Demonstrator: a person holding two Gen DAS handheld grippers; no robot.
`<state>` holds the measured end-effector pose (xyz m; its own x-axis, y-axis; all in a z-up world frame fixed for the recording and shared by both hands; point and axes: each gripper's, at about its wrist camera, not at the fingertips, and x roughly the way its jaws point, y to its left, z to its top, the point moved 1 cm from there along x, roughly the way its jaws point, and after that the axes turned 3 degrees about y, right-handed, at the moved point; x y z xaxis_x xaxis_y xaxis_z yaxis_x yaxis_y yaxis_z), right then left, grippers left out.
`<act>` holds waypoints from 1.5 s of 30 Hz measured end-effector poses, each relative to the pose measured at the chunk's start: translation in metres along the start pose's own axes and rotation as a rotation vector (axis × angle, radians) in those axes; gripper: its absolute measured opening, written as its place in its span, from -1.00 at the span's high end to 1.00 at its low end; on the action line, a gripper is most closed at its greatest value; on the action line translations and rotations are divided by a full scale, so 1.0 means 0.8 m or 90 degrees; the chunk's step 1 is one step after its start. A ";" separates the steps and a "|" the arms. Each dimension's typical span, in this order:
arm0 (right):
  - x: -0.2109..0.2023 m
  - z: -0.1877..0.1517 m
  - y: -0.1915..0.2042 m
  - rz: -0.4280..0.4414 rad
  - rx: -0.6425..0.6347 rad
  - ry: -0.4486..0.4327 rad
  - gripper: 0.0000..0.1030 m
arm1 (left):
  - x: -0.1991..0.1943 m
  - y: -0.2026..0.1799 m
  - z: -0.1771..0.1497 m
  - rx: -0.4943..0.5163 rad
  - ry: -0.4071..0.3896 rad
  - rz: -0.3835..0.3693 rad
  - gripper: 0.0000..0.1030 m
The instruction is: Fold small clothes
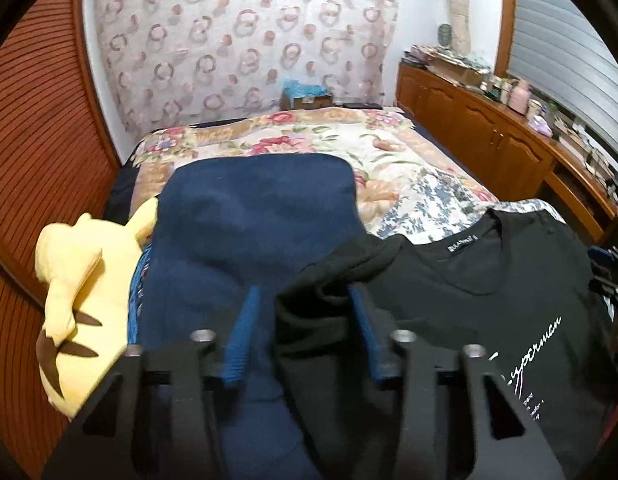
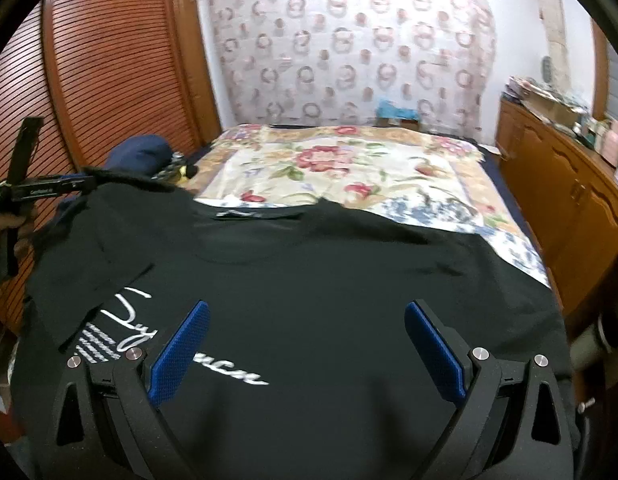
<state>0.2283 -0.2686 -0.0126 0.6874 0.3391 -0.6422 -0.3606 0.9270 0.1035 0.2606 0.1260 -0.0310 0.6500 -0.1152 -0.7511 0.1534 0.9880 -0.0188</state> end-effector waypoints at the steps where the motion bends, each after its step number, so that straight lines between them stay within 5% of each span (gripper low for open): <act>1: -0.002 -0.001 -0.002 -0.005 0.004 0.000 -0.91 | 0.001 -0.001 0.002 0.003 0.001 -0.001 0.60; 3: -0.006 -0.006 -0.011 -0.013 0.014 0.001 -0.91 | -0.002 -0.001 0.007 0.003 -0.007 0.000 0.87; 12: -0.018 -0.011 -0.019 -0.046 0.056 0.007 -0.91 | -0.002 0.013 0.017 -0.032 -0.021 0.016 0.89; 19: -0.035 -0.014 -0.018 -0.078 0.072 0.004 -0.91 | -0.026 -0.001 0.015 -0.013 -0.067 0.027 0.22; 23: -0.042 -0.019 -0.015 -0.103 0.082 0.005 -0.91 | -0.044 -0.024 0.011 0.007 -0.089 0.011 0.03; 25: -0.045 -0.021 -0.014 -0.116 0.086 0.008 -0.91 | -0.050 -0.038 0.007 0.013 -0.100 -0.010 -0.35; 27: -0.046 -0.021 -0.015 -0.130 0.091 0.012 -0.91 | -0.052 -0.056 0.000 0.015 -0.101 -0.041 -0.47; 40: -0.046 -0.019 -0.024 -0.166 0.128 0.051 -0.78 | -0.005 -0.168 -0.046 0.066 -0.022 -0.137 -0.49; 45: -0.039 -0.024 -0.024 -0.149 0.152 0.080 -0.56 | 0.018 -0.193 -0.063 0.082 0.023 -0.147 -0.49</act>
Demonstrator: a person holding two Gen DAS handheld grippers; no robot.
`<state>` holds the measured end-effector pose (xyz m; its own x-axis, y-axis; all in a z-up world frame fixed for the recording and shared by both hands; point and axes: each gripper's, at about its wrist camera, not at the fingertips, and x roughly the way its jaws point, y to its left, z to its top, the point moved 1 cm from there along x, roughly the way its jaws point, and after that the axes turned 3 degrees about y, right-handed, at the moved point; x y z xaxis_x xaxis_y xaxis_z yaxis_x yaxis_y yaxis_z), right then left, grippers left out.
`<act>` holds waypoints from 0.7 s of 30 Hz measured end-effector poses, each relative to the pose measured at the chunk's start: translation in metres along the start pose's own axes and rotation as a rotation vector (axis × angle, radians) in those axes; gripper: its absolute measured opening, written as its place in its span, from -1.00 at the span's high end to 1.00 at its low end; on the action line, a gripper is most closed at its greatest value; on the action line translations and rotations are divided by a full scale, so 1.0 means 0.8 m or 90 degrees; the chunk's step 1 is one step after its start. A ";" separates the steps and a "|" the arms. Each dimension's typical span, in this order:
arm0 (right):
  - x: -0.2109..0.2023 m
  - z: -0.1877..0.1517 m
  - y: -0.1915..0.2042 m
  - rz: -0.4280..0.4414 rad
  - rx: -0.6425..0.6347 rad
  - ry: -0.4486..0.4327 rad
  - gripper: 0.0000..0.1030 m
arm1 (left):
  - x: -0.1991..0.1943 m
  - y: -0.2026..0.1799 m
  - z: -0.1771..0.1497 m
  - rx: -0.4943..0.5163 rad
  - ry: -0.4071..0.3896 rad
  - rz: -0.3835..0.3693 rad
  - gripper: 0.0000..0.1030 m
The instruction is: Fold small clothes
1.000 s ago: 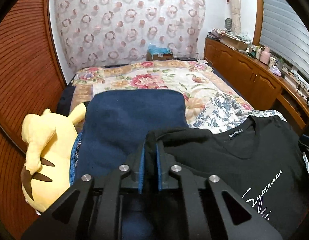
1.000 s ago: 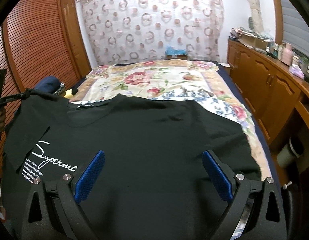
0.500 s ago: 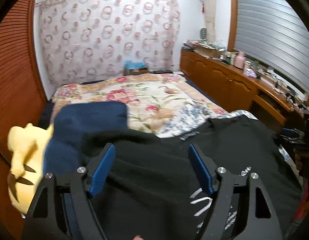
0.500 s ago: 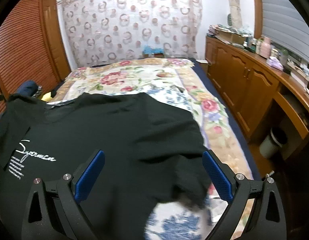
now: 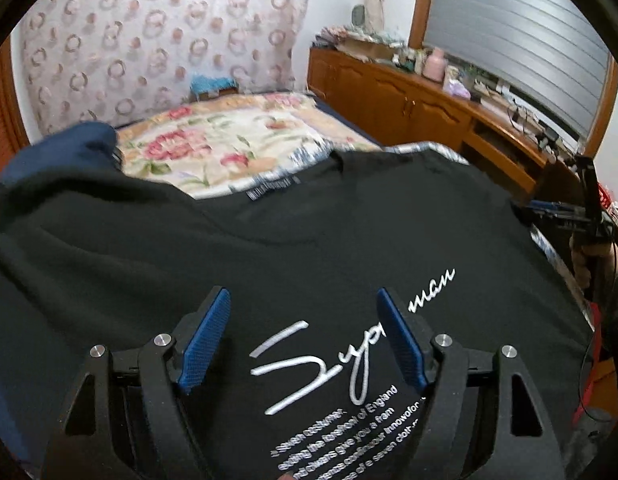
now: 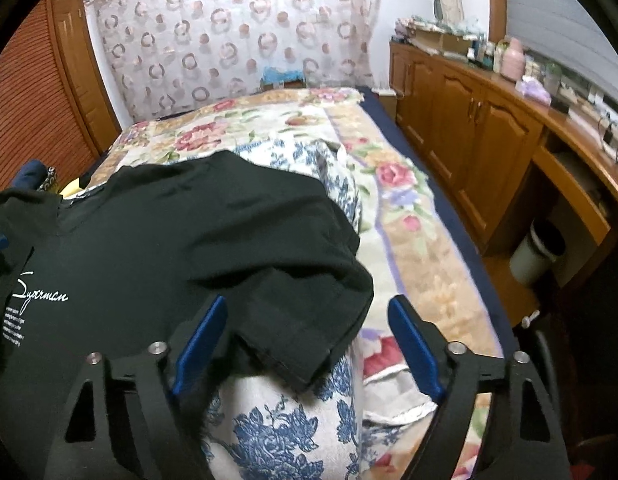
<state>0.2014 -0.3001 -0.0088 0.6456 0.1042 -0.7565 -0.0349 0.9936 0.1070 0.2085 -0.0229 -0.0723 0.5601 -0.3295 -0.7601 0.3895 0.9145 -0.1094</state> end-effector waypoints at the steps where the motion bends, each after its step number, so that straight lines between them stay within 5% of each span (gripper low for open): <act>1: 0.002 0.000 0.001 0.003 0.002 0.005 -0.50 | 0.007 -0.004 -0.002 0.003 0.010 0.006 -0.49; 15: 0.007 0.000 -0.005 0.000 -0.014 0.019 0.28 | 0.042 -0.028 -0.022 0.028 0.057 0.029 -0.50; 19: 0.003 0.001 -0.002 -0.024 -0.041 0.004 0.77 | 0.043 -0.031 -0.027 0.043 0.048 0.042 -0.56; 21: -0.001 0.001 0.002 -0.024 -0.054 -0.011 0.83 | 0.043 -0.030 -0.025 0.040 0.048 0.039 -0.56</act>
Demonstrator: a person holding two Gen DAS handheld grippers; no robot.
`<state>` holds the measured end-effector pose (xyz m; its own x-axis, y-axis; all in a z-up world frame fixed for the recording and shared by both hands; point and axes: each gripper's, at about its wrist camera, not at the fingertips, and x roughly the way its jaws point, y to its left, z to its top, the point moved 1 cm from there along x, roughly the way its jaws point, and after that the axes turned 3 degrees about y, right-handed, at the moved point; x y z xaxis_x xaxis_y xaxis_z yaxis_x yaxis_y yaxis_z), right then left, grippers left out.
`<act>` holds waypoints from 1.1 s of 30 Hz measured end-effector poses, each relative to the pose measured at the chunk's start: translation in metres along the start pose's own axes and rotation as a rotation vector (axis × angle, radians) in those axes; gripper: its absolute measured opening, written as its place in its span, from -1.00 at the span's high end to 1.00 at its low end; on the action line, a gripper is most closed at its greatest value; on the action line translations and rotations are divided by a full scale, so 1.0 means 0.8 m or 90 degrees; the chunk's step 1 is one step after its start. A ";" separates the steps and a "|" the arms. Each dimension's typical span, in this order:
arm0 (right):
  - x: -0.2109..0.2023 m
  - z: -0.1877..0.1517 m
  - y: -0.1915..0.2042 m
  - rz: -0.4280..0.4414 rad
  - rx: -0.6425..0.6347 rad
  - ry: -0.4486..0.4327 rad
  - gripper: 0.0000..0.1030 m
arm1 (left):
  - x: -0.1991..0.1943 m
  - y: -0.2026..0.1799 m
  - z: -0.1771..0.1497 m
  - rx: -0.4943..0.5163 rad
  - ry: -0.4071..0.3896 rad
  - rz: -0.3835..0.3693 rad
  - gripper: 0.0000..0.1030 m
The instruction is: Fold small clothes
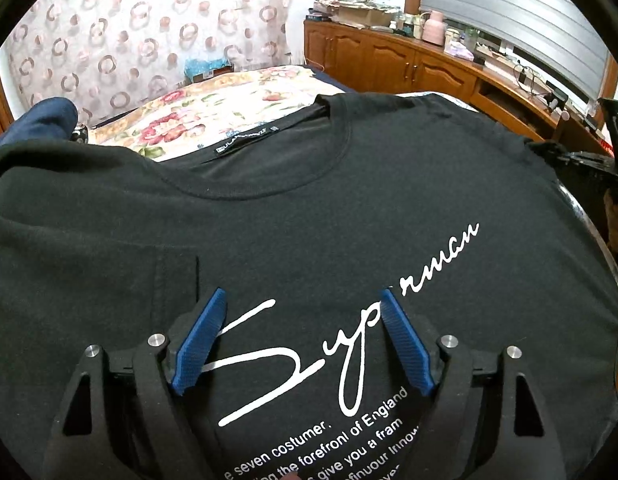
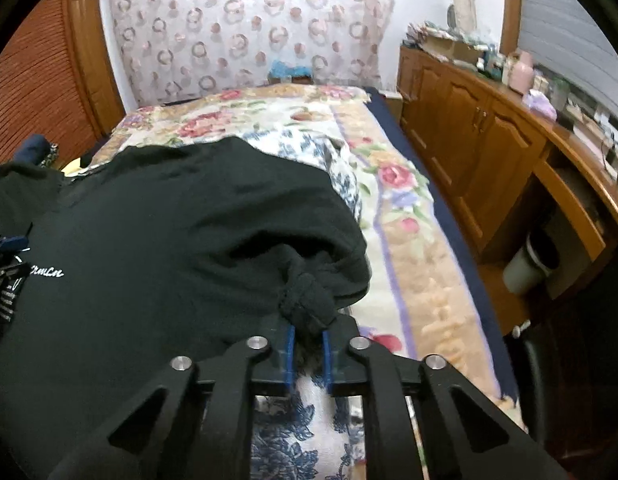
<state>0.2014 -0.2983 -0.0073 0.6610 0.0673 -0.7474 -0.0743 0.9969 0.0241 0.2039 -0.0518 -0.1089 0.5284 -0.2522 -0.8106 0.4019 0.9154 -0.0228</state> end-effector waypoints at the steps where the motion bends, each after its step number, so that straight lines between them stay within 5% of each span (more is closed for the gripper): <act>1: -0.004 0.001 0.003 -0.005 -0.010 -0.012 0.85 | -0.001 0.000 0.000 0.000 0.000 0.000 -0.57; 11: -0.046 0.025 0.072 0.066 -0.098 -0.114 0.85 | 0.000 0.001 0.000 0.001 0.000 0.001 -0.58; 18: -0.008 -0.018 0.118 0.135 -0.164 -0.036 0.84 | 0.000 0.001 0.000 0.001 0.000 0.001 -0.58; 21: 0.006 -0.036 0.116 0.136 -0.171 -0.004 0.54 | 0.000 0.001 0.000 0.001 0.000 0.001 -0.58; 23: 0.010 -0.044 0.106 0.126 -0.163 0.008 0.06 | 0.000 0.001 0.000 0.001 0.000 0.001 -0.58; 33: -0.028 -0.032 0.062 0.087 -0.091 -0.050 0.02 | 0.000 0.003 -0.001 0.001 0.000 0.002 -0.59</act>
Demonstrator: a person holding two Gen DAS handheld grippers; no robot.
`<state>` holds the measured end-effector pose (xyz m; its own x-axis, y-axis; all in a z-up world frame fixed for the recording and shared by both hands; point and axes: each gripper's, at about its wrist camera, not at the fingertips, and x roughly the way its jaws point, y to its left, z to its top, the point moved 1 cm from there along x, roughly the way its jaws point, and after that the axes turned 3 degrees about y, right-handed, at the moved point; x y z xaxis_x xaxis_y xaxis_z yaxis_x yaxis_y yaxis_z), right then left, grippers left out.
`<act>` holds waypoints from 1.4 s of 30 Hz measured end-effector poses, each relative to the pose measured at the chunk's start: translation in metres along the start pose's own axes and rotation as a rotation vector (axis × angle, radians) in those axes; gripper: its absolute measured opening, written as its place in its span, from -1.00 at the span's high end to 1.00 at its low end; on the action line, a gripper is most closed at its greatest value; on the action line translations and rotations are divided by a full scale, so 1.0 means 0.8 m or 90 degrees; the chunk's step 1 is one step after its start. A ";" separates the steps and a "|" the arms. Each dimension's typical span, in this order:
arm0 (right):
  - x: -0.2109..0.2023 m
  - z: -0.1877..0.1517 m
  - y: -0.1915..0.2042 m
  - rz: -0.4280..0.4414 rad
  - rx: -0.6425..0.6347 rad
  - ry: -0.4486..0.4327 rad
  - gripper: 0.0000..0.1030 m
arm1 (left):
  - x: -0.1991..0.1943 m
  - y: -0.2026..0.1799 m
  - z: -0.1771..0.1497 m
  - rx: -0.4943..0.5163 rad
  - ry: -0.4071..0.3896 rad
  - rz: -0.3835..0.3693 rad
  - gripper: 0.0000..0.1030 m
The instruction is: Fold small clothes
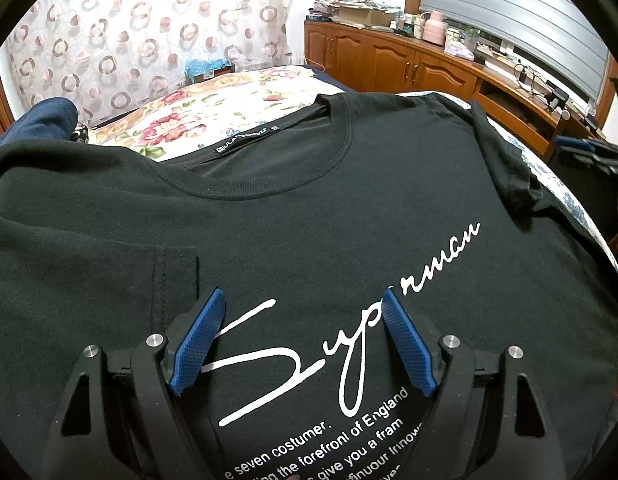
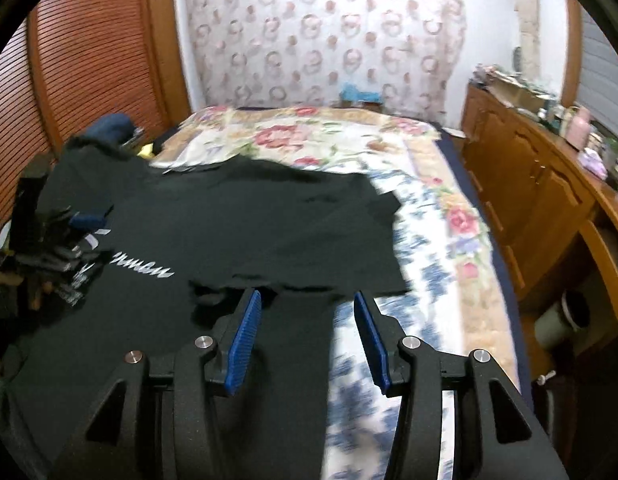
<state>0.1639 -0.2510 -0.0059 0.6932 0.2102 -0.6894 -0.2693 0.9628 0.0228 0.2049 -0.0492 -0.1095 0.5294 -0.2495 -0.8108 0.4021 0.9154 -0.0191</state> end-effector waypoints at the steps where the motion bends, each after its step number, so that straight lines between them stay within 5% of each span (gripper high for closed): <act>1: 0.005 0.004 -0.002 -0.008 0.007 0.001 0.02 | 0.000 0.000 0.000 0.000 0.000 0.000 -0.59; 10: 0.089 0.035 -0.044 -0.030 0.057 0.077 0.14 | -0.004 0.004 -0.002 -0.009 -0.002 -0.002 -0.58; 12: 0.090 0.039 -0.044 -0.028 0.052 0.071 0.30 | -0.011 0.007 -0.003 -0.030 -0.016 -0.015 -0.56; 14: 0.091 0.044 -0.041 -0.010 0.044 0.073 0.89 | -0.022 0.016 -0.002 -0.052 -0.032 -0.020 -0.53; 18: 0.090 0.060 -0.027 0.016 0.006 0.064 0.92 | -0.049 0.029 -0.002 -0.078 -0.066 -0.014 -0.53; 32: 0.086 0.169 0.108 0.120 -0.155 -0.043 0.92 | -0.083 0.049 -0.015 -0.110 -0.100 0.015 -0.53; 33: 0.088 0.172 0.110 0.111 -0.156 -0.049 0.87 | -0.083 0.049 -0.015 -0.112 -0.099 0.014 -0.53; 35: 0.090 0.171 0.109 0.098 -0.145 -0.044 0.37 | -0.083 0.050 -0.016 -0.111 -0.100 0.013 -0.53; 37: 0.094 0.163 0.105 0.084 -0.132 -0.039 0.10 | -0.085 0.050 -0.016 -0.109 -0.103 0.015 -0.53; 42: 0.069 0.128 0.122 0.076 -0.124 -0.011 0.10 | -0.092 0.050 -0.019 -0.112 -0.113 0.019 -0.53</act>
<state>0.2440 -0.1278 0.0323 0.6599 0.3246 -0.6777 -0.4721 0.8807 -0.0379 0.1705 0.0108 -0.0596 0.6684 -0.2589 -0.6973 0.2567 0.9602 -0.1104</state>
